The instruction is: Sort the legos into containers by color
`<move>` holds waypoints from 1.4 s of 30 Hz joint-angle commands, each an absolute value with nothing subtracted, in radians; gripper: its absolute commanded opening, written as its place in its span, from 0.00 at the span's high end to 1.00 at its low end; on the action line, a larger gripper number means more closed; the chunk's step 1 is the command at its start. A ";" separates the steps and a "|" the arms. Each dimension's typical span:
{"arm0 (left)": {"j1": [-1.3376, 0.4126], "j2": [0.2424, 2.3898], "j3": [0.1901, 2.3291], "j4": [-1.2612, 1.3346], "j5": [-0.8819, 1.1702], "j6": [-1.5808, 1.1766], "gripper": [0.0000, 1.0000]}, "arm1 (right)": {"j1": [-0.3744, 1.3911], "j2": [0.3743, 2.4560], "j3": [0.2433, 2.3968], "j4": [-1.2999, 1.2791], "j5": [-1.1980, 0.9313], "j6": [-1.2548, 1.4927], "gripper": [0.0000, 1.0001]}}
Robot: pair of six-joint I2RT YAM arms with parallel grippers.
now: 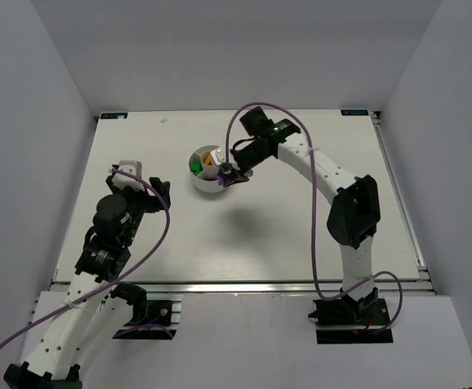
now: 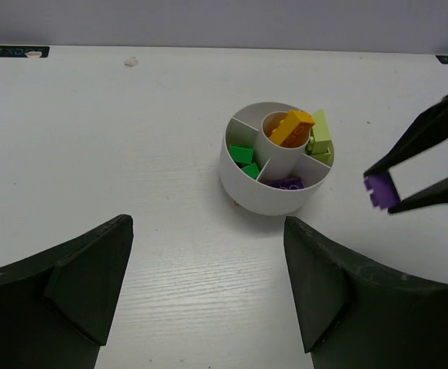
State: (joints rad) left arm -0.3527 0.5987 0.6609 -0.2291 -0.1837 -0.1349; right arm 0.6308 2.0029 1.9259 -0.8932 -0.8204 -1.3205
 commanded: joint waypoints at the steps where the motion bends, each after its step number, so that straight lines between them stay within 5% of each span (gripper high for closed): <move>1: -0.348 0.584 0.649 -0.204 -0.238 -0.124 0.11 | 0.685 2.066 1.983 -1.046 -0.844 -1.580 1.00; 24: -0.348 0.584 0.649 -0.195 -0.183 -0.124 0.11 | 0.726 2.210 2.102 -0.523 -0.887 -1.151 1.00; 42: -0.348 0.575 0.644 -0.187 -0.175 -0.120 0.11 | 0.655 2.253 2.083 -0.469 -0.950 -1.037 1.00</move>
State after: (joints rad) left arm -0.3527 0.5816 0.6476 -0.2016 -0.1936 -0.1299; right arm 0.6601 2.2482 2.0838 -0.4992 -0.9016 -1.0626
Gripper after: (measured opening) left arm 0.887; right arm 0.438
